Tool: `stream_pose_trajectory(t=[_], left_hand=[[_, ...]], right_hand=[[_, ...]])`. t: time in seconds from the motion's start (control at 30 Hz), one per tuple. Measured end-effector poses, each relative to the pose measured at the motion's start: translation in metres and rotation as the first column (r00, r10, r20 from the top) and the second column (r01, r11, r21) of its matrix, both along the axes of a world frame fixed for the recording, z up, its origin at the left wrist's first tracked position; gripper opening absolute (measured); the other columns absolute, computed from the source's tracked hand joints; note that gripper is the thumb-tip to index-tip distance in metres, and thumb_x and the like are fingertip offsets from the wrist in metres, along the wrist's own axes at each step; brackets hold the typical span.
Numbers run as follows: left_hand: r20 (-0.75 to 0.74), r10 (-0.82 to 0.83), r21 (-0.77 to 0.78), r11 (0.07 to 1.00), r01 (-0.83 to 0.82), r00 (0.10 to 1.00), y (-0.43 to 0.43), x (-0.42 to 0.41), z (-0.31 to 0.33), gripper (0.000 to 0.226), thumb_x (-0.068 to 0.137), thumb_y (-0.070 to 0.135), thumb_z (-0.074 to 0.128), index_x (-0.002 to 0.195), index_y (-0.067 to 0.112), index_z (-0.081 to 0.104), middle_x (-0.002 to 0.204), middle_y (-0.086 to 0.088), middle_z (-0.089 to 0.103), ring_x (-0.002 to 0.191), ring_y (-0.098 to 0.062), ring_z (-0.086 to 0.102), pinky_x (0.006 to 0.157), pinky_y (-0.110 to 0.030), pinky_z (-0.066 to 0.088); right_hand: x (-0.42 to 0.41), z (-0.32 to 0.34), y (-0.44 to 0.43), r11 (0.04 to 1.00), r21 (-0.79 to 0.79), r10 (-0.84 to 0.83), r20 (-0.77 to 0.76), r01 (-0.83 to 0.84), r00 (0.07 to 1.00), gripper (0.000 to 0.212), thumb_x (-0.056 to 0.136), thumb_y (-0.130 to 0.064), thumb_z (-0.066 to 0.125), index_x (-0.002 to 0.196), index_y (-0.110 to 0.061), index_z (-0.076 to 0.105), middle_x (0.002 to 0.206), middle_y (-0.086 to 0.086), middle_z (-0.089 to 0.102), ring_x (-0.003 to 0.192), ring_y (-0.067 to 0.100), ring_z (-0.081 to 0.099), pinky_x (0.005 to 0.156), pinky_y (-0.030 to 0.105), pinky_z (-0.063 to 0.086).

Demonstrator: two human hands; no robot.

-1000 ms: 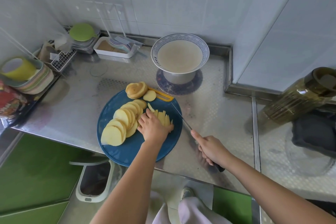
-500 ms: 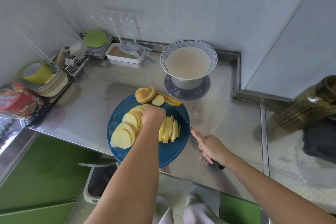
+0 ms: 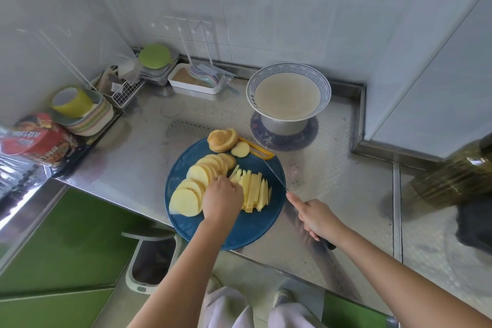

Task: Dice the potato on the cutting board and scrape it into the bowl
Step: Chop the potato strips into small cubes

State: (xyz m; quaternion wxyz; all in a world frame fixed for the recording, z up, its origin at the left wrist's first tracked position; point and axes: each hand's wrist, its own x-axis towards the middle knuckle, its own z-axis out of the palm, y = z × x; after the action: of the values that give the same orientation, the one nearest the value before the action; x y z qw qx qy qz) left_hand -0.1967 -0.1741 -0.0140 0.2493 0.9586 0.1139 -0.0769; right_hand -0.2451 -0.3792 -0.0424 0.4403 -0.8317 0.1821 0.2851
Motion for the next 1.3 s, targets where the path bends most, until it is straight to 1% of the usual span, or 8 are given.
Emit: stream_pose_trajectory(t=[0.13, 0.23, 0.37, 0.67, 0.9, 1.13, 1.23, 1.3], left_hand=[[0.014, -0.039, -0.073, 0.996, 0.040, 0.999, 0.012, -0.020, -0.020, 0.021, 0.097, 0.028, 0.047, 0.106, 0.010, 0.053, 0.095, -0.006, 0.061, 0.076, -0.017, 0.055, 0.067, -0.031, 0.048], [-0.072, -0.109, -0.133, 0.986, 0.099, 0.991, 0.022, -0.026, -0.024, 0.055, 0.086, 0.042, 0.066, 0.128, 0.014, 0.044, 0.123, -0.001, 0.051, 0.103, -0.019, 0.056, 0.085, -0.028, 0.046], [-0.256, -0.244, -0.081, 0.970, 0.231, 0.935, 0.043, -0.030, -0.028, 0.083, 0.067, 0.038, 0.084, 0.132, 0.016, 0.036, 0.130, -0.001, 0.046, 0.113, -0.017, 0.051, 0.094, -0.029, 0.045], [-0.247, -0.236, -0.121, 0.970, 0.212, 0.940, 0.048, -0.012, -0.025, 0.058, 0.072, 0.031, 0.082, 0.115, 0.013, 0.048, 0.094, 0.003, 0.052, 0.080, -0.010, 0.049, 0.069, -0.020, 0.037], [-0.193, -0.118, -0.175, 0.981, 0.084, 0.974, 0.040, -0.005, -0.028, 0.058, 0.074, 0.029, 0.081, 0.116, 0.007, 0.049, 0.089, -0.003, 0.055, 0.077, -0.016, 0.052, 0.066, -0.023, 0.038], [-0.010, -0.019, -0.228, 0.973, 0.017, 1.000, 0.026, -0.028, -0.035, 0.082, 0.071, 0.046, 0.079, 0.135, 0.017, 0.037, 0.128, -0.006, 0.042, 0.115, -0.023, 0.046, 0.095, -0.037, 0.044], [0.114, 0.000, -0.126, 0.992, 0.015, 0.993, 0.019, -0.024, -0.034, 0.061, 0.087, 0.050, 0.060, 0.139, 0.022, 0.045, 0.126, -0.009, 0.038, 0.120, -0.027, 0.036, 0.104, -0.043, 0.038], [0.179, -0.021, -0.072, 0.997, 0.035, 0.984, 0.020, -0.009, -0.029, 0.041, 0.098, 0.034, 0.049, 0.136, 0.021, 0.053, 0.119, -0.009, 0.040, 0.114, -0.026, 0.036, 0.102, -0.039, 0.036]], right_hand=[[0.003, 0.001, 0.001, 1.000, -0.013, 0.012, 0.018, -0.012, 1.000, 0.067, 0.094, -0.069, 0.033, 0.054, -0.015, 0.033, 0.040, -0.002, 0.038, 0.033, 0.013, 0.038, 0.046, 0.026, 0.040], [0.004, 0.003, 0.000, 1.000, -0.029, 0.013, 0.013, -0.013, 1.000, 0.067, 0.095, -0.069, 0.034, 0.055, -0.015, 0.034, 0.039, -0.003, 0.038, 0.033, 0.013, 0.038, 0.047, 0.027, 0.040], [0.003, 0.004, 0.001, 0.999, -0.049, 0.017, -0.004, -0.017, 1.000, 0.067, 0.094, -0.070, 0.032, 0.056, -0.015, 0.032, 0.041, -0.002, 0.038, 0.034, 0.014, 0.038, 0.047, 0.027, 0.039], [-0.001, 0.004, 0.004, 0.997, -0.064, 0.029, -0.007, -0.029, 1.000, 0.065, 0.093, -0.070, 0.033, 0.058, -0.015, 0.032, 0.040, -0.003, 0.037, 0.032, 0.013, 0.038, 0.045, 0.026, 0.037], [-0.002, 0.004, 0.005, 0.998, -0.062, 0.025, -0.012, -0.026, 1.000, 0.065, 0.093, -0.071, 0.033, 0.060, -0.015, 0.032, 0.043, -0.002, 0.036, 0.032, 0.012, 0.036, 0.044, 0.025, 0.036], [-0.001, 0.004, 0.003, 0.999, -0.050, 0.020, -0.024, -0.021, 1.000, 0.064, 0.092, -0.071, 0.033, 0.059, -0.016, 0.030, 0.044, -0.002, 0.035, 0.033, 0.013, 0.035, 0.042, 0.024, 0.034], [-0.001, 0.003, 0.003, 0.998, -0.052, 0.022, -0.023, -0.023, 0.999, 0.064, 0.092, -0.071, 0.033, 0.059, -0.016, 0.030, 0.046, -0.001, 0.035, 0.033, 0.013, 0.035, 0.043, 0.024, 0.035], [-0.001, 0.002, 0.003, 0.999, -0.043, 0.020, -0.029, -0.022, 0.999, 0.065, 0.092, -0.072, 0.033, 0.058, -0.016, 0.029, 0.045, -0.001, 0.034, 0.034, 0.014, 0.034, 0.043, 0.024, 0.034]])
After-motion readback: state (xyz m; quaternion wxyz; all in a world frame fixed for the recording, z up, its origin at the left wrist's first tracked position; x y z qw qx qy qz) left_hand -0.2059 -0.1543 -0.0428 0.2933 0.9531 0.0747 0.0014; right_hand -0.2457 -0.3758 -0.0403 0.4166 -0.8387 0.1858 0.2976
